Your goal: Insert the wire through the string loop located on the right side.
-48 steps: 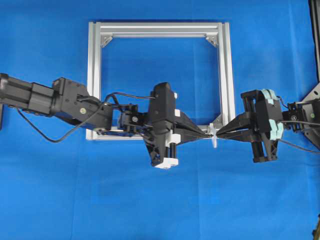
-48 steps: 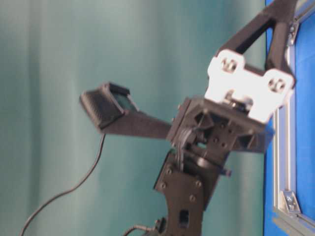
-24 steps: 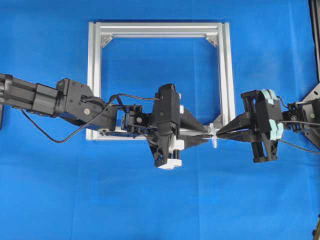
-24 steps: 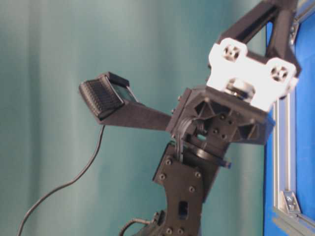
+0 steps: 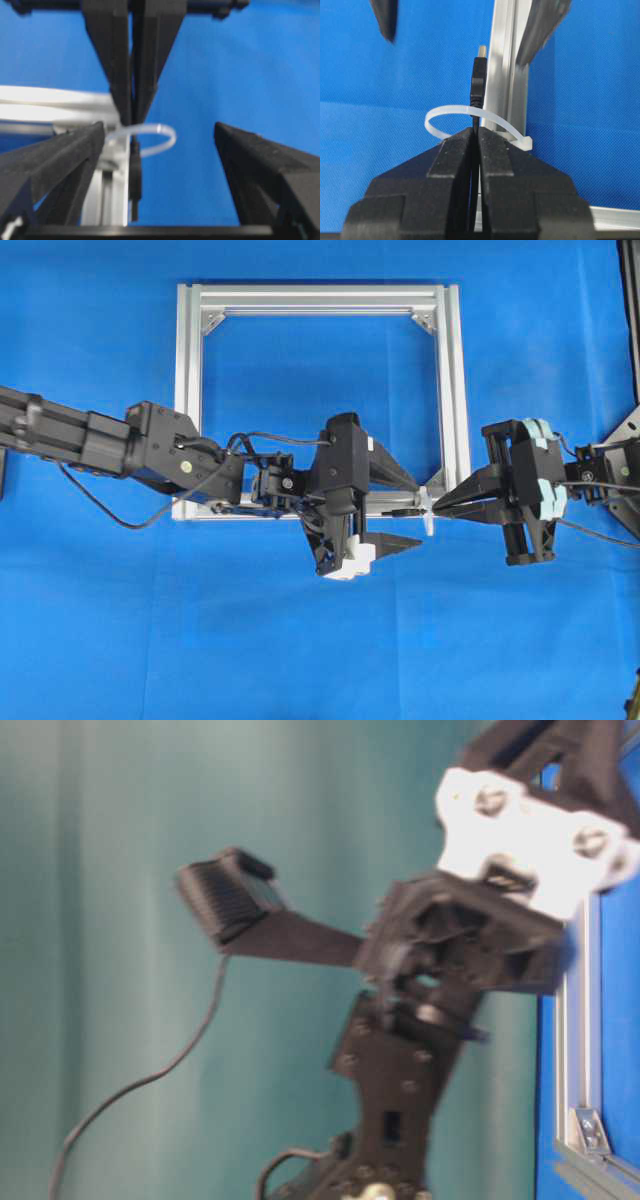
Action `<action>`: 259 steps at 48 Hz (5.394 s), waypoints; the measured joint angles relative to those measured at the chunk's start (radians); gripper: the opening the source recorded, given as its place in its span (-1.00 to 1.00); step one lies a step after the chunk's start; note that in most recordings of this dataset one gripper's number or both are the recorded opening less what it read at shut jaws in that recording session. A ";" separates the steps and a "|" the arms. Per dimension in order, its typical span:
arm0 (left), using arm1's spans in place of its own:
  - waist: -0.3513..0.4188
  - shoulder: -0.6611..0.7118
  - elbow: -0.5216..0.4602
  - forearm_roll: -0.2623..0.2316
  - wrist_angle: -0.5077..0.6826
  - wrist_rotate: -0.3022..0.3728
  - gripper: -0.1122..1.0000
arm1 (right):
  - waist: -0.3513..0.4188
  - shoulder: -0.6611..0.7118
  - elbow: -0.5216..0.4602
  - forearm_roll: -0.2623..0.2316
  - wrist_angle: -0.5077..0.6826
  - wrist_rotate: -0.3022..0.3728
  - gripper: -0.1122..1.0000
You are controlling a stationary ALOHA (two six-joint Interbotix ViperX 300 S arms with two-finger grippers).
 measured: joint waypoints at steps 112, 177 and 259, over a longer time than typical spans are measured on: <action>0.005 0.074 0.032 0.002 -0.032 0.002 -0.66 | 0.000 0.000 -0.002 -0.020 0.029 0.008 0.90; -0.015 -0.733 1.009 0.003 -0.098 0.005 -0.66 | 0.000 -0.020 -0.011 -0.002 0.081 0.015 0.91; 0.040 -1.181 0.933 0.005 0.216 0.043 0.69 | -0.052 -0.230 -0.202 -0.006 0.400 0.006 0.91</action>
